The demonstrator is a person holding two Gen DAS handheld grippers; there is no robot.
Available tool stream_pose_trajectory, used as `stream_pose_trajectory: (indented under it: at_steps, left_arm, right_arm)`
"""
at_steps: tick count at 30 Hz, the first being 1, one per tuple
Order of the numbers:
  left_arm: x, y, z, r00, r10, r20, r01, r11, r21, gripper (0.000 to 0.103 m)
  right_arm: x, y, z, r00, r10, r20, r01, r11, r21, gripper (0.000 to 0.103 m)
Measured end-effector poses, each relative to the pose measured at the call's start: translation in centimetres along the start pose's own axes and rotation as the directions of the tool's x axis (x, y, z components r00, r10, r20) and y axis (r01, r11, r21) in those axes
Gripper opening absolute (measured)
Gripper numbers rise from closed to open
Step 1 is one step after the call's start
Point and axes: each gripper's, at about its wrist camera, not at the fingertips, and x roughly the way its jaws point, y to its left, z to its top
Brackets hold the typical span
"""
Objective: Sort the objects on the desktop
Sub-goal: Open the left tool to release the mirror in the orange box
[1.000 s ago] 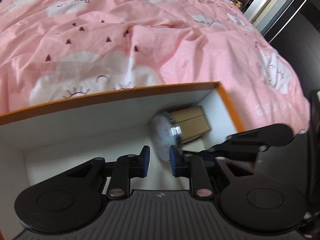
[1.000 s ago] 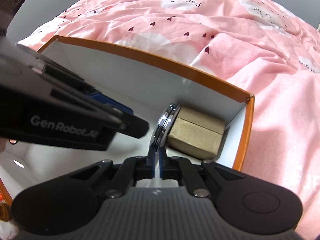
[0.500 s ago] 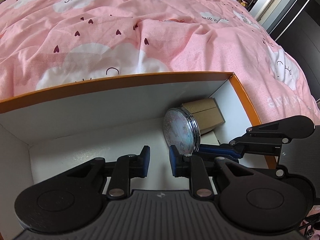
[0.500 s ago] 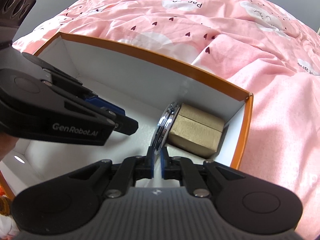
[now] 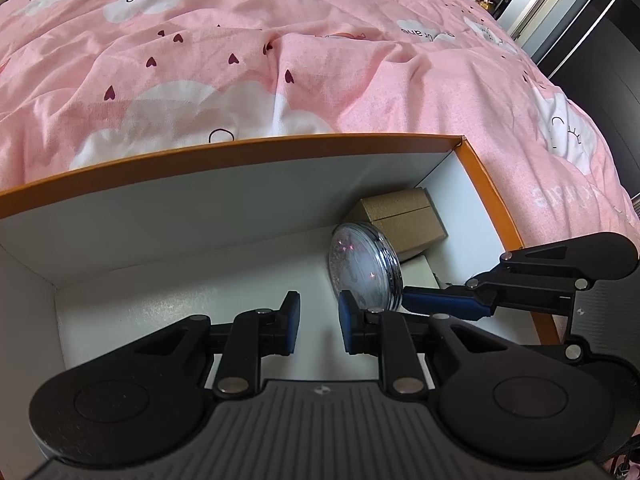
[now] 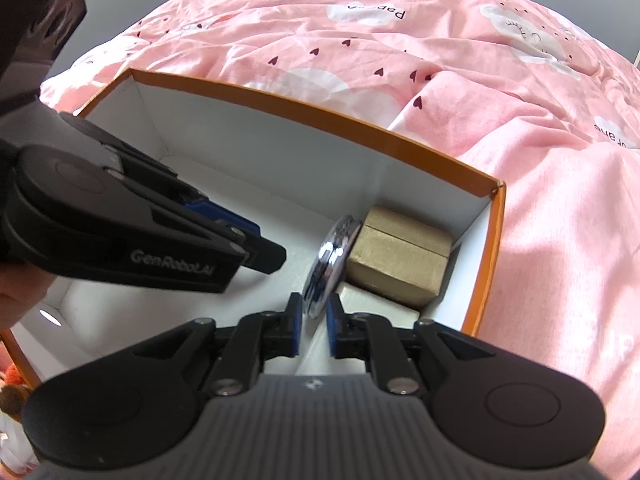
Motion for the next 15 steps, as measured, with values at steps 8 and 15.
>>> stream_pose_trajectory:
  at_steps: [8, 15]
  left_arm:
    - [-0.5, 0.4, -0.5, 1.000, 0.003, 0.005, -0.003, 1.000, -0.012, 0.023]
    - [-1.5, 1.0, -0.8, 0.999, 0.017, 0.033, -0.016, 0.999, -0.037, 0.023]
  right_arm:
    - [0.8, -0.4, 0.3, 1.000, -0.002, 0.013, 0.002, 0.999, 0.052, 0.016]
    - [0.9, -1.6, 0.7, 0.997, 0.034, 0.072, -0.044, 0.987, 0.151, 0.015]
